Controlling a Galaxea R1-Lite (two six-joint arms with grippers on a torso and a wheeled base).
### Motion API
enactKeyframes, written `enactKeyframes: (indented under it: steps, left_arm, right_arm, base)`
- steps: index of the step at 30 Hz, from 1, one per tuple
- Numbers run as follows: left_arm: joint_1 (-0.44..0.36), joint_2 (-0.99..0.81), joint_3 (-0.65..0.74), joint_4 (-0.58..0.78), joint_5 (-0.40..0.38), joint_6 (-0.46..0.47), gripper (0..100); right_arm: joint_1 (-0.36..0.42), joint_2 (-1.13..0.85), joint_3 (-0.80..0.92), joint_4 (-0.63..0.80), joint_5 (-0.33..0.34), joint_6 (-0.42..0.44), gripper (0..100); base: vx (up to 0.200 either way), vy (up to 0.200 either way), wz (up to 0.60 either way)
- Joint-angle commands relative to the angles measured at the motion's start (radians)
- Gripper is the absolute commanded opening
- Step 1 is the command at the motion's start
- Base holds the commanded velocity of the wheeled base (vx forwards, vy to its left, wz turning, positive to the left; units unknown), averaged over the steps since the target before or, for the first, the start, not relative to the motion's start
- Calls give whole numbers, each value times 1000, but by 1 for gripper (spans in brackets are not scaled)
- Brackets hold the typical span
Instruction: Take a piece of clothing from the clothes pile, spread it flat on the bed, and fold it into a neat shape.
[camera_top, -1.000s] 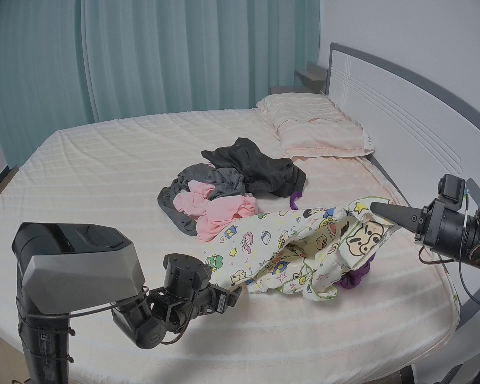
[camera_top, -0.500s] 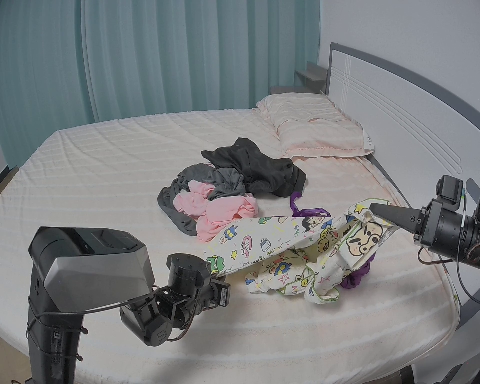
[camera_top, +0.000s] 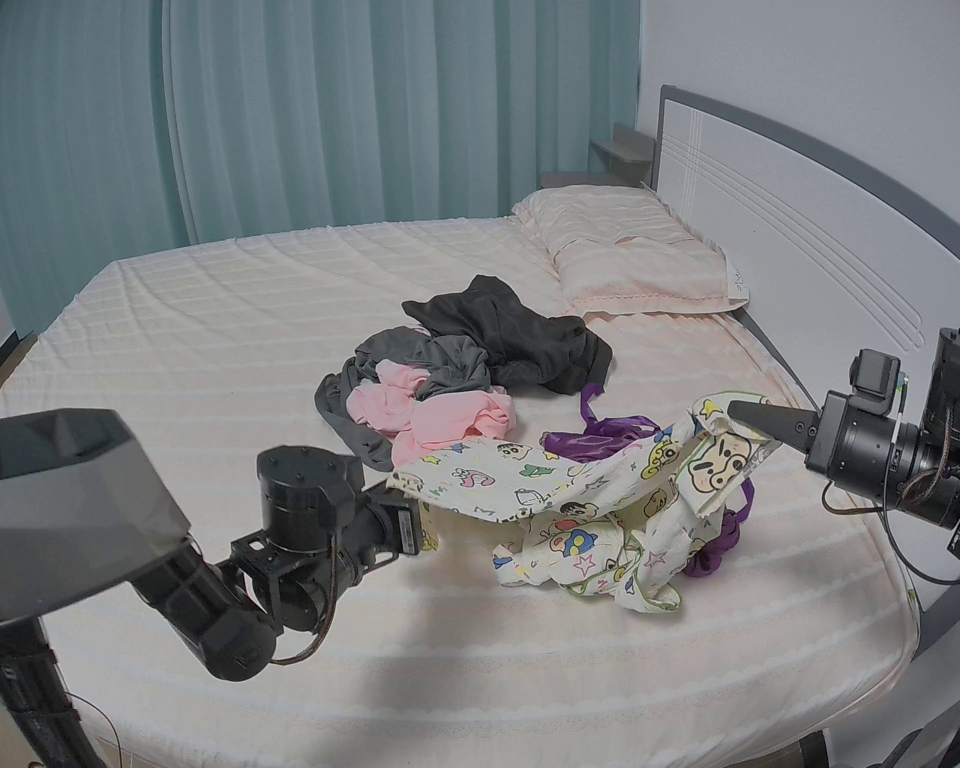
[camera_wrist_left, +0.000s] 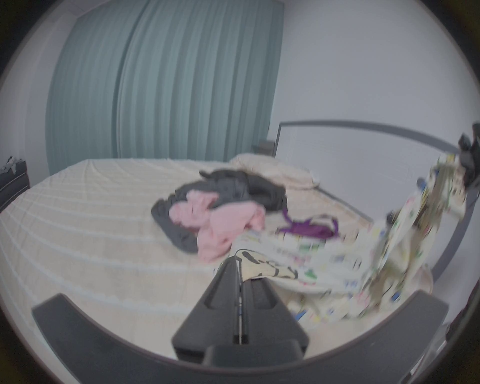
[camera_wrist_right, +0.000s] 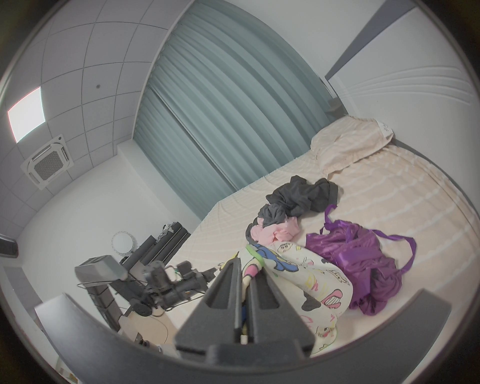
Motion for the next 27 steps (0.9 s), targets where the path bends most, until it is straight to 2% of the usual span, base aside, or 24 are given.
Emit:
enactKeyframes:
  steps: [1, 6, 8, 10, 13, 17, 21, 27]
  left_arm:
    - [-73, -292, -98, 102, 84, -25, 0]
    - [-100, -426, -136, 137, 99, -23, 0]
    - [-102, -495, -158, 160, 161, -20, 0]
    - [-104, -531, -138, 159, 188, -25, 0]
    - [-104, -573, -69, 159, 187, -43, 0]
    - [-120, -576, 14, 160, 185, -83, 0]
    - [-166, -544, 123, 159, 190, -169, 0]
    - [-177, -495, 152, 150, 198, -239, 0]
  right_arm:
    - [92, 31, -85, -16, -94, -22, 0]
    - [126, -1, -125, -105, -137, -57, 0]
    - [142, -47, -159, -165, -137, -59, 0]
    - [162, -88, -142, -177, -126, -53, 0]
    - [179, -105, -59, -174, -121, -34, 0]
    - [199, -81, 30, -180, -120, -14, 0]
    - [224, -13, 96, -201, -121, 62, 0]
    - [271, 22, 111, -266, -135, 94, 0]
  base:
    - [0, 0, 0]
    - [0, 0, 0]
    - [0, 0, 0]
    - [0, 0, 0]
    - [0, 0, 0]
    - [0, 0, 0]
    - [0, 0, 0]
    - [0, 0, 0]
